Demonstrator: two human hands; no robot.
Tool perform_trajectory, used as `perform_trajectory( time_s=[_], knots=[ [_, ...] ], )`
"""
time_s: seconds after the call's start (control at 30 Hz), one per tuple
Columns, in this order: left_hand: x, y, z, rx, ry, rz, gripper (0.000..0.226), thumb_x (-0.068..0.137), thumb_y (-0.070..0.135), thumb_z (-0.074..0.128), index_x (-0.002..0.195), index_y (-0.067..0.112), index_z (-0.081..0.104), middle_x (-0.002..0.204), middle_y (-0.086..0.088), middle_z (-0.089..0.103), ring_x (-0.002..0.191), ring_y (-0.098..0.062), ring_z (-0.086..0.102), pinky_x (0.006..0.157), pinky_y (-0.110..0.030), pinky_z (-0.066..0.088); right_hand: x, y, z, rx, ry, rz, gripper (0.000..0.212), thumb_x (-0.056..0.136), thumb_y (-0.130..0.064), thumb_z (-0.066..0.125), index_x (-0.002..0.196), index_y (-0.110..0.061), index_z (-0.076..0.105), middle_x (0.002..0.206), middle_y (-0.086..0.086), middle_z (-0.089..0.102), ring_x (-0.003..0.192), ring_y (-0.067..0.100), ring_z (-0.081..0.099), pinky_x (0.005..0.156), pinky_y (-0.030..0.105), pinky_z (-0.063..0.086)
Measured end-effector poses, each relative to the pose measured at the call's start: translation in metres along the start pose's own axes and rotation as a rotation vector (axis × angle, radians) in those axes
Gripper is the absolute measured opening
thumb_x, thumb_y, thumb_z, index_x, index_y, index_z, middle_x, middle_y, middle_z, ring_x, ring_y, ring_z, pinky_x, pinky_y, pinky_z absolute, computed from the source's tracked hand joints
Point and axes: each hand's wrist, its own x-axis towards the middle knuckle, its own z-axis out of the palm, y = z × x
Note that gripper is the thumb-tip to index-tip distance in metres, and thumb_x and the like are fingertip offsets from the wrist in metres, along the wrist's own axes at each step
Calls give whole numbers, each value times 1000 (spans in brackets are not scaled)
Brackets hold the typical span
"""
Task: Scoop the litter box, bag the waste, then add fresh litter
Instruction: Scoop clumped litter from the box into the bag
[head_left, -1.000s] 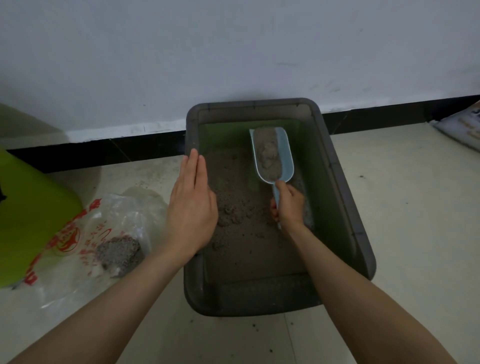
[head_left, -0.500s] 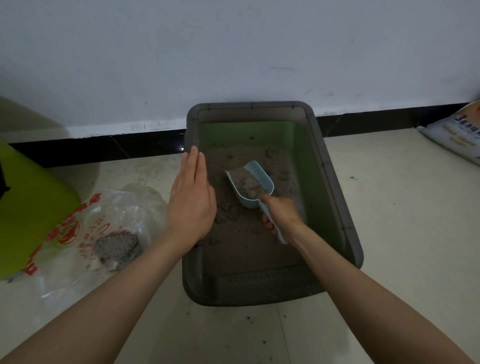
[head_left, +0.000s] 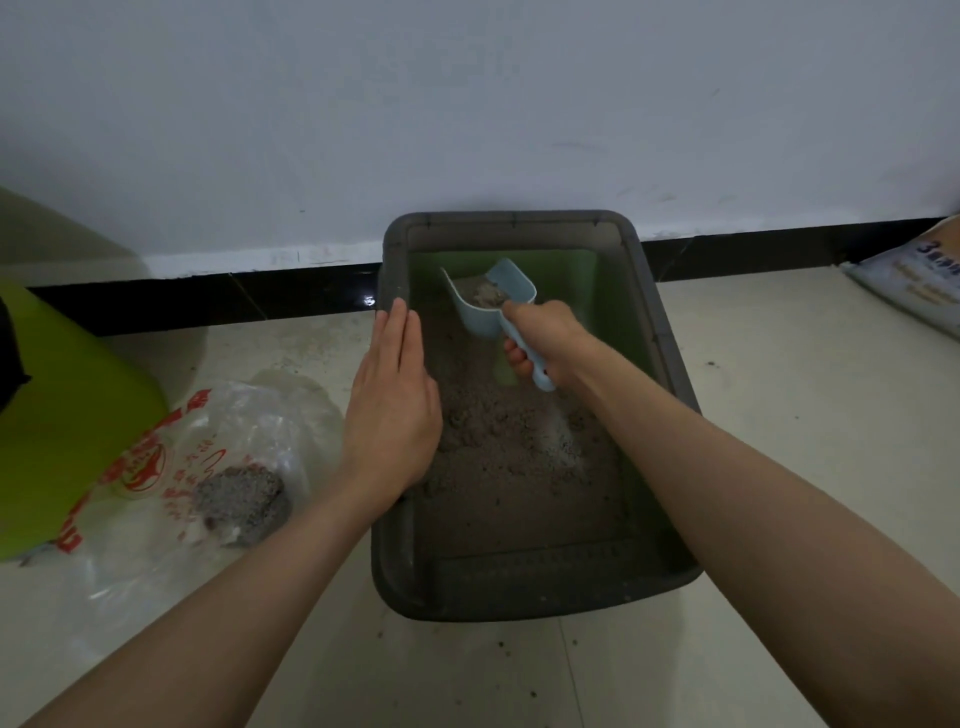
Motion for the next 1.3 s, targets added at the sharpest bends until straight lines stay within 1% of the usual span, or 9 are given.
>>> perform_trajectory(
  time_s=[0.2,0.47,0.6,0.77,0.87,1.07,1.13,1.2,1.3],
  knots=[
    [0,-1,1,-13,10,21,56,97,14,29,147,7,4,157,-7,-2,144,-17,-3,118,-33,10,-4,-19,5,38,-37,26,21,100,-20,42,114,-4,44,63,5,45,47,9,40,31,12,31],
    [0,-3,2,-38,21,42,55,97,13,30,147,5,7,157,-8,0,144,-19,-1,118,-35,12,-7,-40,7,51,-90,150,19,101,-19,35,108,-2,43,67,4,42,51,7,35,31,11,28],
    [0,-5,3,-43,24,51,55,97,11,31,146,3,8,156,-10,2,144,-20,0,118,-38,14,-5,-44,12,37,-87,136,19,102,-17,34,107,-1,41,68,5,43,50,7,36,30,11,29],
    [-1,-3,1,-58,20,48,56,97,12,31,146,5,6,157,-8,-1,144,-18,-3,118,-33,9,-4,-49,17,75,-75,116,15,101,-16,34,106,-3,39,70,6,41,51,8,35,29,8,28],
    [-1,-3,1,-53,19,41,57,97,13,31,147,7,4,157,-6,-4,144,-16,-5,118,-31,7,-6,-37,16,96,-48,83,19,100,-16,36,112,-3,43,67,5,42,48,8,36,30,11,29],
    [-1,-2,1,-45,13,29,57,97,14,30,147,7,4,157,-5,-4,144,-15,-5,118,-29,6,-7,-10,19,206,28,75,18,99,-17,39,97,-1,49,63,6,45,45,10,39,32,12,30],
    [-1,-1,1,-38,11,23,57,97,14,30,147,8,4,157,-5,-4,144,-15,-5,118,-31,7,-9,-3,19,223,47,61,17,98,-17,41,97,-2,49,63,5,46,46,10,40,33,14,32],
    [0,-1,1,-39,12,10,57,98,15,29,147,9,3,157,-3,-5,144,-14,-6,118,-32,8,-10,10,20,206,78,24,20,98,-21,43,99,-3,50,63,5,48,47,10,42,36,18,34],
    [0,0,1,-37,14,-2,56,98,17,28,148,11,3,157,-2,-5,144,-13,-5,119,-33,9,-9,38,22,177,93,-11,25,98,-31,44,91,-9,53,61,3,48,46,11,43,37,20,33]
  ],
)
